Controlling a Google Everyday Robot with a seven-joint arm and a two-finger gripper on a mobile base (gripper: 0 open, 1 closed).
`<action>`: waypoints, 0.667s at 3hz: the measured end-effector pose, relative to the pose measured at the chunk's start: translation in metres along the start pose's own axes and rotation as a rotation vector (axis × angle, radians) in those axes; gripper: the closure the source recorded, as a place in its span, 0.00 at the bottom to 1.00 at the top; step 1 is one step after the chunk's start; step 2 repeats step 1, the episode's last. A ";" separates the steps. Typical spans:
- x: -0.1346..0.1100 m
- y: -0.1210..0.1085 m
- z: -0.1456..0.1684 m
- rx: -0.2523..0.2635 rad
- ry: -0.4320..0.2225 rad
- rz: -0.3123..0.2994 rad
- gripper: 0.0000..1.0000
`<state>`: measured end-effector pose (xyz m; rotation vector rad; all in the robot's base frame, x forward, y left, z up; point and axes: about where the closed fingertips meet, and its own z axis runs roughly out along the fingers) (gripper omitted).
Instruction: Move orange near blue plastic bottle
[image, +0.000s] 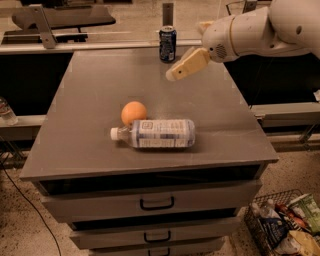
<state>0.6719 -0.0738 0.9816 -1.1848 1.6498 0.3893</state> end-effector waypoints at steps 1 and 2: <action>-0.004 -0.003 0.000 0.003 -0.008 -0.022 0.00; -0.004 -0.003 0.000 0.003 -0.008 -0.022 0.00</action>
Offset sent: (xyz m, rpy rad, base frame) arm 0.0000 0.0000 0.0000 0.0000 0.0000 0.0000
